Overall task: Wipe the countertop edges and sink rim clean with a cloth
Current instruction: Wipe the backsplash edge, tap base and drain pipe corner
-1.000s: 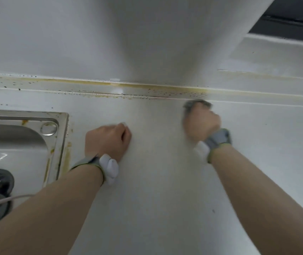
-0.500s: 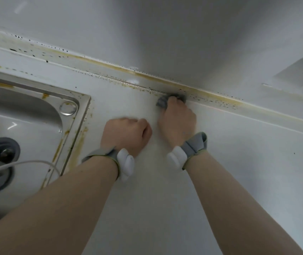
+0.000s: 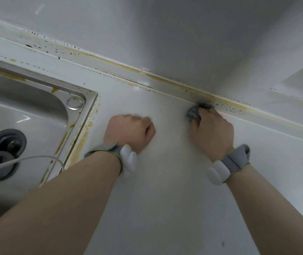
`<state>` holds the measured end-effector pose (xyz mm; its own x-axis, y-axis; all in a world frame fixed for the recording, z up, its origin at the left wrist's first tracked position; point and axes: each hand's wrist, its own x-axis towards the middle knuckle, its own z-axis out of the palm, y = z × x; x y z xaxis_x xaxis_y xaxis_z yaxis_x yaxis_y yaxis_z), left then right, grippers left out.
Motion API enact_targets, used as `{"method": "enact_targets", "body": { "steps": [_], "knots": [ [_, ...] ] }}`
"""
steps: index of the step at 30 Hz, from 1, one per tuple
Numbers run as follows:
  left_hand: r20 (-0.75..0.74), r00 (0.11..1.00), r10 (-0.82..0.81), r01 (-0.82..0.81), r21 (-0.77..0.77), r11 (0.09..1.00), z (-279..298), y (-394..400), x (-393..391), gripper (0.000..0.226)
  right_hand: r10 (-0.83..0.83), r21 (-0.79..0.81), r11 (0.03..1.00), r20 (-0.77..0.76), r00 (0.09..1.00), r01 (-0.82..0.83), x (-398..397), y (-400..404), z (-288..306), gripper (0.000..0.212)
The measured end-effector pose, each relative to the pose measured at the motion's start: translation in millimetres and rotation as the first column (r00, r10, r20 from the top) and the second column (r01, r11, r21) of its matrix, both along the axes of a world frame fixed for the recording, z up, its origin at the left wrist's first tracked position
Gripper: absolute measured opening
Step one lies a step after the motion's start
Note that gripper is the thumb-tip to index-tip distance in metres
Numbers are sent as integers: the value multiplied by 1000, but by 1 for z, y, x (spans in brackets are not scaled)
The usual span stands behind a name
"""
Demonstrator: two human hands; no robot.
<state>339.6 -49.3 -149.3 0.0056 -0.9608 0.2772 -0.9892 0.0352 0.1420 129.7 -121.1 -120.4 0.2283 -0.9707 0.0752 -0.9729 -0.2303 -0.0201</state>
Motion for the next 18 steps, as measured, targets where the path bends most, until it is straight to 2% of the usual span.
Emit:
{"method": "enact_targets", "body": {
  "steps": [3,7,10,14,16,17,18],
  "knots": [
    [-6,1000,4,-4,-16,1000,1,1,-1,34,58,26,998,10,998,-59,15,4,0,30],
    [-13,1000,-4,4,-17,1000,-1,1,0,36,232,134,962,59,971,-238,74,-16,3,21],
    [-62,997,-35,34,-19,999,-3,-1,1,31,382,186,908,-4,924,-375,122,-33,20,19],
    [-120,990,-74,70,-39,997,3,-1,3,25,426,220,892,-120,897,-394,146,-44,28,26],
    [-64,997,-51,51,5,999,1,1,1,26,429,247,883,-79,900,-399,142,-44,21,22],
    [-43,999,-20,21,25,999,0,3,2,28,424,234,885,-46,905,-403,136,-42,15,16],
    [-32,999,1,0,17,1000,-1,3,2,31,415,196,895,-40,909,-400,126,-39,14,18]
  ]
}}
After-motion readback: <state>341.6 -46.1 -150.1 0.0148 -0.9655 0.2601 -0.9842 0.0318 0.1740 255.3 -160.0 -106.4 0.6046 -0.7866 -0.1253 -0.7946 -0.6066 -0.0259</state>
